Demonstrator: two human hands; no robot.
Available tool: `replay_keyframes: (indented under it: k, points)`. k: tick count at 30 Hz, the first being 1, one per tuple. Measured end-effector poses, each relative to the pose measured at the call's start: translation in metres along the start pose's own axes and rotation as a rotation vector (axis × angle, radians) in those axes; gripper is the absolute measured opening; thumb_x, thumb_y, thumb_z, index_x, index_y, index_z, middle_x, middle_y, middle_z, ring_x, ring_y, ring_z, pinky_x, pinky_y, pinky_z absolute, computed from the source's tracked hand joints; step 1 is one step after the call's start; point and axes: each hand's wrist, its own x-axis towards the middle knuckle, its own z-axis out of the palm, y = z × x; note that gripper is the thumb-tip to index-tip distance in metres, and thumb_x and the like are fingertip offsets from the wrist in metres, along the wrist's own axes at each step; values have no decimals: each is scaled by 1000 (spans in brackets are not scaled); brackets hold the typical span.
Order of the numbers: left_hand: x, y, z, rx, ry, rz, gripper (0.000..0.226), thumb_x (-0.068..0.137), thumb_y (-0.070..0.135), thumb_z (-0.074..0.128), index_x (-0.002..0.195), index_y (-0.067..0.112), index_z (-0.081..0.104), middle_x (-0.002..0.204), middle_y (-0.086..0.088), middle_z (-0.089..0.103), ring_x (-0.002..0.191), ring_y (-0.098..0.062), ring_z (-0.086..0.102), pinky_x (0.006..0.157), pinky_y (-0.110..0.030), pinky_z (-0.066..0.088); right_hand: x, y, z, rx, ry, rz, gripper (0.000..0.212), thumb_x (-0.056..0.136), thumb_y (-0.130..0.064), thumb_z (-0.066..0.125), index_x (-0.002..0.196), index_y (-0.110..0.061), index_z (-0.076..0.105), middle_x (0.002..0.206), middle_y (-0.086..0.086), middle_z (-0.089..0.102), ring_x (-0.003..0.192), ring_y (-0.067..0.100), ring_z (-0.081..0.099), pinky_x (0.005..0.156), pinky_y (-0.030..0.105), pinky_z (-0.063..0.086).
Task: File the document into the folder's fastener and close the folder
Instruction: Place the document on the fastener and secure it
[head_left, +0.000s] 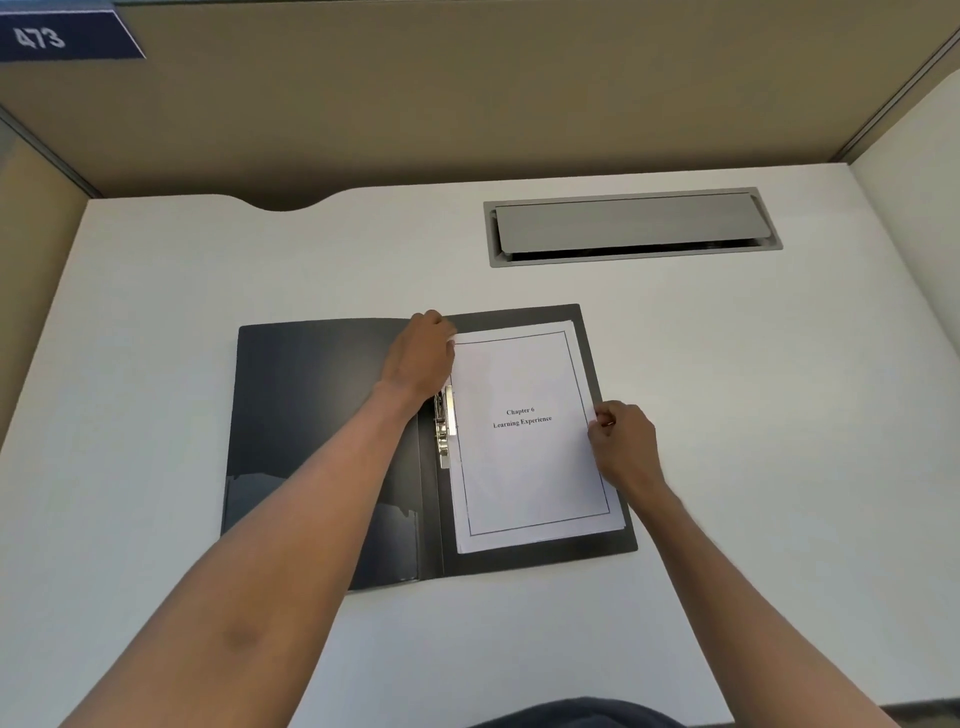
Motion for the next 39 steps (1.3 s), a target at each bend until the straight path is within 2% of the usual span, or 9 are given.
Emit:
replay_keyframes:
  k: [5, 7, 10, 12, 16, 21, 27, 33, 39]
  points:
    - [3, 8, -2, 109, 40, 33, 33, 103, 14, 46, 129, 8, 65, 129, -10, 62, 120, -31, 55, 97, -41, 45, -29, -20, -13, 182, 86, 86, 23, 96, -11, 55, 116, -11, 65, 112, 6, 61, 94, 22, 60, 78, 29, 46]
    - [8, 16, -1, 144, 46, 94, 33, 103, 15, 45, 129, 9, 65, 131, -9, 61, 121, -30, 54, 99, -40, 42, -57, -27, -14, 518, 7, 294, 17, 96, -12, 54, 107, -16, 66, 107, 1, 66, 91, 18, 62, 81, 27, 50]
    - [18, 32, 0, 173, -14, 187, 34, 103, 13, 44, 131, 7, 63, 134, -11, 60, 122, -31, 54, 102, -42, 43, -100, -28, -6, 976, -225, 701, 13, 99, -3, 53, 90, -4, 63, 92, 14, 62, 84, 27, 61, 94, 37, 52]
    - [24, 43, 3, 215, -73, 224, 36, 102, 10, 44, 133, 6, 61, 135, -12, 58, 123, -32, 52, 102, -44, 43, -121, -23, 3, 999, -253, 874, 16, 99, 3, 49, 87, 3, 59, 94, 19, 60, 91, 34, 62, 97, 42, 52]
    - [31, 58, 11, 249, -152, 215, 34, 96, -1, 43, 123, 3, 63, 134, -12, 54, 121, -33, 50, 99, -45, 44, -140, -18, 18, 953, -223, 985, 14, 93, 9, 46, 86, 4, 57, 111, 23, 56, 102, 37, 63, 96, 41, 54]
    - [36, 66, 9, 240, -159, 194, 45, 91, -6, 42, 130, 3, 62, 133, -14, 54, 120, -34, 52, 101, -47, 45, -140, -23, 24, 1090, -219, 1011, 16, 94, 12, 43, 88, 2, 55, 124, 29, 59, 117, 40, 62, 111, 46, 48]
    - [33, 70, 7, 237, -160, 183, 43, 93, -6, 41, 129, 3, 61, 131, -15, 55, 115, -36, 55, 97, -47, 47, -138, -28, 29, 1184, -196, 1034, 17, 98, 10, 40, 87, 4, 52, 113, 29, 61, 120, 41, 61, 113, 47, 46]
    - [30, 72, 5, 236, -163, 183, 42, 93, -6, 41, 128, 4, 62, 129, -15, 57, 113, -36, 55, 93, -45, 47, -139, -29, 28, 1191, -204, 1001, 14, 99, 9, 41, 95, 7, 54, 121, 30, 60, 121, 40, 61, 114, 47, 45]
    - [27, 63, 3, 242, -112, 165, 39, 98, 3, 44, 132, 8, 61, 131, -11, 57, 118, -32, 55, 99, -43, 44, -155, -16, 12, 846, -207, 729, 15, 96, -8, 55, 99, -1, 67, 104, 21, 72, 93, 26, 70, 91, 38, 59]
